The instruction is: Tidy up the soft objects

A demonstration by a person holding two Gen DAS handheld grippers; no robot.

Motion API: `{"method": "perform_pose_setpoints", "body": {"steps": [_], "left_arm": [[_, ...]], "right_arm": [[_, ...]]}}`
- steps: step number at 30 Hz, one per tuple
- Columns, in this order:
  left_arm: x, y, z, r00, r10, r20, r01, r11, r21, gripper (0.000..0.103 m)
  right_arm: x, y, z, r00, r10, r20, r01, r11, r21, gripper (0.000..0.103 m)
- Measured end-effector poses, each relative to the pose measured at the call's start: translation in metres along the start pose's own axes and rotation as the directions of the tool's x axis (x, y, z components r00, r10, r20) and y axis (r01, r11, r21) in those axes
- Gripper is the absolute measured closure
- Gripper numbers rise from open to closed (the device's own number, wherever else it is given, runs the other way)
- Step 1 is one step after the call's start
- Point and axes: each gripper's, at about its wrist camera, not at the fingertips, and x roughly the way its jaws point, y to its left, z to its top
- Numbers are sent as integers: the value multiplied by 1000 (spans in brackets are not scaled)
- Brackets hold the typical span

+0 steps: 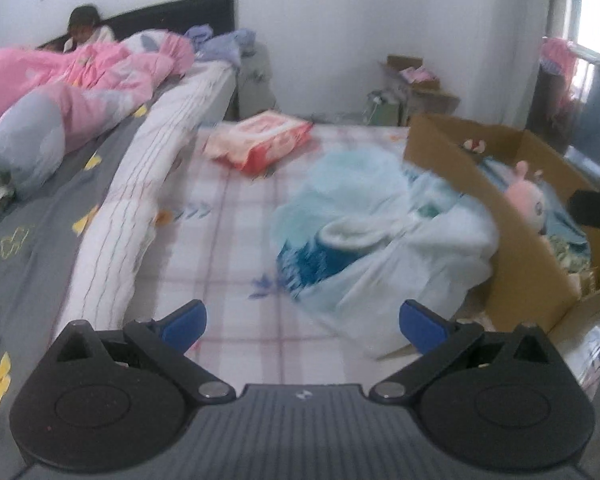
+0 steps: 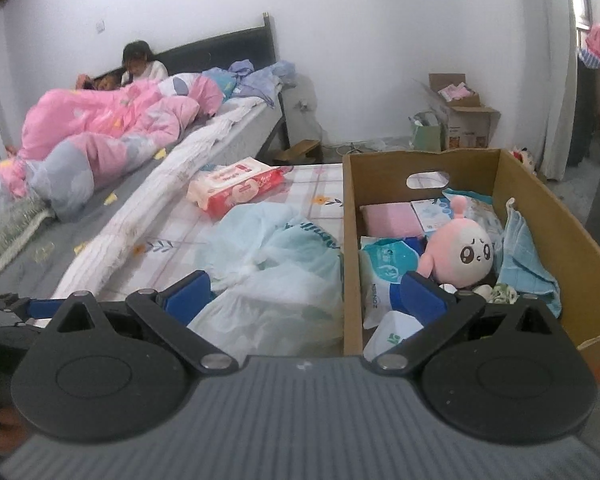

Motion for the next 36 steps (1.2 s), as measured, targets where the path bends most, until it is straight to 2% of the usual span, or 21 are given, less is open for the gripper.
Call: {"method": "perform_pose_setpoints", "body": {"steps": [5,8,11,16,19,26,36], "left_arm": [[0,21,-13,1000,-4,-1,4,992,-130,0],[3,25,-13,1000,-19,-8,17,986,-165,0],[6,24,-11,999,-38,5,38,988,-149,0],[7,14,-6,1000,5,3,-4,995,-101,0],[9,4,-5,999,31,-9,-32,998,-51,0],[15,-19,-9,996,-27,-89,24,999,-35,0],[7,-59,-13,994,-41,-102,45,998,32,1]], "right_arm": [[-5,13,-5,997,-77,2,77,997,-24,1],[-7,17,-11,989,-148,0,148,988,-40,1],[-10,15,-15,983,-181,12,181,983,-24,1],[-16,4,-15,971,-237,17,237,971,5,1],[-17,0,-14,972,-233,-4,233,972,25,1],[2,0,-26,972,-179,-153,185,983,20,1],[14,-13,-44,955,-165,-246,178,984,31,1]]}}
